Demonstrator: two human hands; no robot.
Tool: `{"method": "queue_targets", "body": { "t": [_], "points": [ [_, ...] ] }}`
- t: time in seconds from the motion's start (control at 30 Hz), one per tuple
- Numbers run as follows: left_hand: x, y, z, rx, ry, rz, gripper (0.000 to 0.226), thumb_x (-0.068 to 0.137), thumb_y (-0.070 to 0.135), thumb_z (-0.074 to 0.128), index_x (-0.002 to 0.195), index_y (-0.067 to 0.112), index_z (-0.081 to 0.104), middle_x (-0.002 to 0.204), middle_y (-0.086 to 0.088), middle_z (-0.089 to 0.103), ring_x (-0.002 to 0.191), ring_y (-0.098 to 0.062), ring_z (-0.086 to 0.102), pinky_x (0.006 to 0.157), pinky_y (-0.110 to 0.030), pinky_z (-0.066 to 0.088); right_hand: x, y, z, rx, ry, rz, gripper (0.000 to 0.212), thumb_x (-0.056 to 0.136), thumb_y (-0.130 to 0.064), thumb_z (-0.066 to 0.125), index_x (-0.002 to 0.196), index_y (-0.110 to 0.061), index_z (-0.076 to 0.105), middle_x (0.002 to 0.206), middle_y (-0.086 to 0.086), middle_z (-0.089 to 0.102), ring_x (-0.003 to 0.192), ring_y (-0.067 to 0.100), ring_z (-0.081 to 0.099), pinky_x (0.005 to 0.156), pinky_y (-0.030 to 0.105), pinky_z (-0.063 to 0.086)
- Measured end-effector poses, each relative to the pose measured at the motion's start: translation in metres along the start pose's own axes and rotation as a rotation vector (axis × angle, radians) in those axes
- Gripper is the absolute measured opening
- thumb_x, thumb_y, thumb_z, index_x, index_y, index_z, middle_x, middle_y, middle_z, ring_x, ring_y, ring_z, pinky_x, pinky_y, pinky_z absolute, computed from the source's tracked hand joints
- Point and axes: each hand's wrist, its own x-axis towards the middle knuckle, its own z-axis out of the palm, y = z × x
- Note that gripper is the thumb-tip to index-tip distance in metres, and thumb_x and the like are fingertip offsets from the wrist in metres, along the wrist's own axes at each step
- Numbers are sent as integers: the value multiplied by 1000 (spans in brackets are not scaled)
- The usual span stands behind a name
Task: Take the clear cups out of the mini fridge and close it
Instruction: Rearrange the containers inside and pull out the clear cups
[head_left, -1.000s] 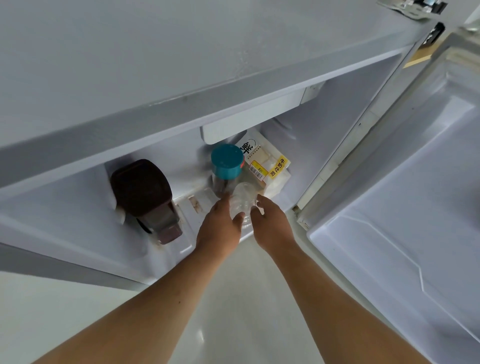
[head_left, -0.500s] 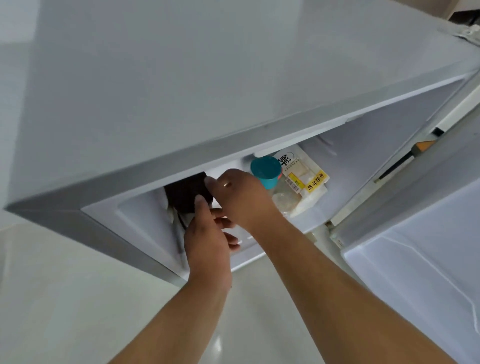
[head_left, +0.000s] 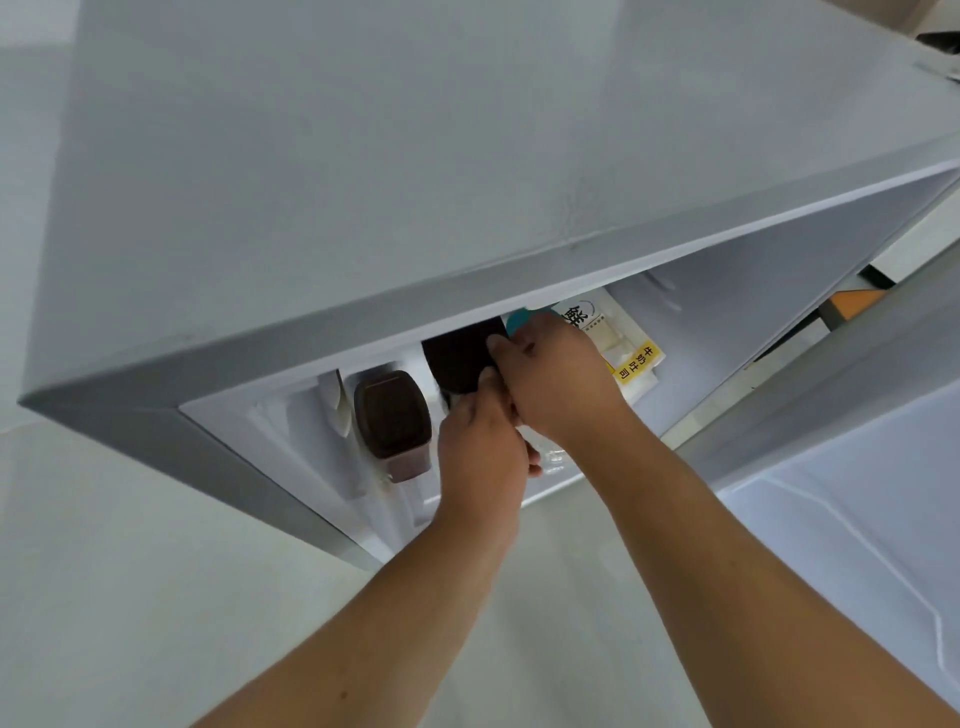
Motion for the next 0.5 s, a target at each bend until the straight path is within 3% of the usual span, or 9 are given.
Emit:
{"method": "queue_targets", "body": {
  "t": [0.1,0.2,0.3,0.4,0.5],
  "points": [
    [15,-16,1,-67,1,-120,34,102,46,54,86,20,69,60,6,65,43,-12,50,44,-23,43,5,9,7,-177,-135,77,30,103,-35,49,95,-10,62,88,6,63,79,27,61,66,30,45],
    [32,-37,-6,-64,9,-166,35,103,45,54,81,20,66,54,8,56,43,-10,43,43,-22,37,8,8,21,-331,-197,81,25,104,-31,49,93,-11,59,86,6,57,79,27,58,57,26,40],
    [47,-50,-16,44,-5,-216,35,103,40,50,79,20,66,56,6,58,46,-10,47,50,-26,42,8,10,41,-487,-298,0,20,104,-24,53,89,-11,59,79,4,47,85,26,61,70,31,47],
    [56,-61,-27,146,-65,-228,29,102,33,49,86,20,69,65,3,67,58,-15,53,64,-34,49,9,16,57,-499,-296,7,14,100,-19,57,103,-8,65,72,1,44,72,20,52,66,29,43],
    [56,-65,-32,173,-78,-268,25,103,32,50,100,18,70,71,1,73,66,-18,64,70,-36,57,-2,18,66,-502,-205,11,16,96,-17,61,111,-11,61,87,4,57,79,22,58,67,32,47]
  ]
}}
